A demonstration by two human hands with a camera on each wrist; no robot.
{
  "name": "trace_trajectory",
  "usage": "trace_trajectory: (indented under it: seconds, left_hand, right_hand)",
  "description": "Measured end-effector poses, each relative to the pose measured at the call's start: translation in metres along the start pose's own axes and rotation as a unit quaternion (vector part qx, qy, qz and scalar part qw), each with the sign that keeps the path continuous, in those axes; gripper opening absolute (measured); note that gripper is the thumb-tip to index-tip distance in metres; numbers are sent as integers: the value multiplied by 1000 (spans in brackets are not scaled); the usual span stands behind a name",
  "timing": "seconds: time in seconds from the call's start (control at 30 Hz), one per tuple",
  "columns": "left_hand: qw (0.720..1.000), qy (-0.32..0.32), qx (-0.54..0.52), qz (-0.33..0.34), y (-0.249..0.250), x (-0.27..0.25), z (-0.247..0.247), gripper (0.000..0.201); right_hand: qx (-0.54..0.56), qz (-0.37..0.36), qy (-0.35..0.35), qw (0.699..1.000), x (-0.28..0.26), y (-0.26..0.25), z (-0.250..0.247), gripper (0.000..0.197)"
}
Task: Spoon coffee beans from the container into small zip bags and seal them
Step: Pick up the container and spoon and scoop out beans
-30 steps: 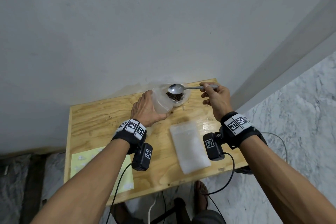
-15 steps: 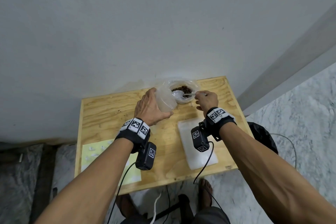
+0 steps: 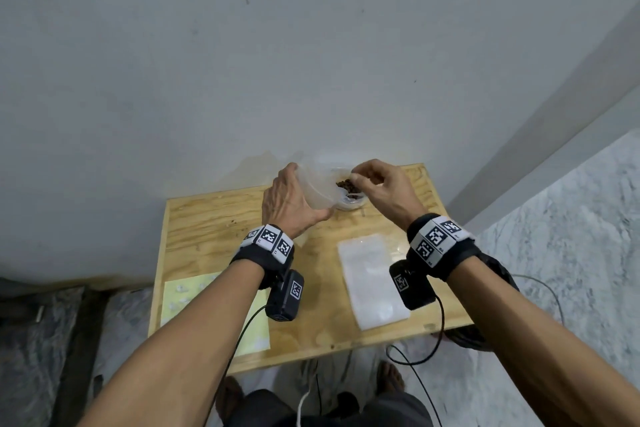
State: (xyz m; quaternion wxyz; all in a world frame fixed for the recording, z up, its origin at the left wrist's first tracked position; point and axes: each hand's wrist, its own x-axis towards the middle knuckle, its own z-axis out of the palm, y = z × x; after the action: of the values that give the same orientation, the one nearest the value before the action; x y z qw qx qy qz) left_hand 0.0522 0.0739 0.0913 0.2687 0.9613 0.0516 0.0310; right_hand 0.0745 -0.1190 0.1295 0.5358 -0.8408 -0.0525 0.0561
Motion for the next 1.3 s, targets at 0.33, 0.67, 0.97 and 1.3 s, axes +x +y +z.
trace_trajectory:
  seconds: [0.33, 0.67, 0.97, 1.3]
  left_hand:
    - [998, 48, -34, 9, 25, 13, -28, 122]
    - [902, -26, -423, -86, 0, 25, -59, 4]
    - [870, -24, -481, -106, -11, 25, -56, 5]
    - [857, -40, -504, -98, 0, 20, -56, 2]
  right_hand:
    - [-118, -10, -15, 993, 23, -42, -2, 5]
    - [-84, -34, -28, 995, 34, -47, -10, 10]
    - [61, 39, -48, 996, 30, -35, -4, 5]
    - [82, 48, -25, 995, 26, -32, -1, 11]
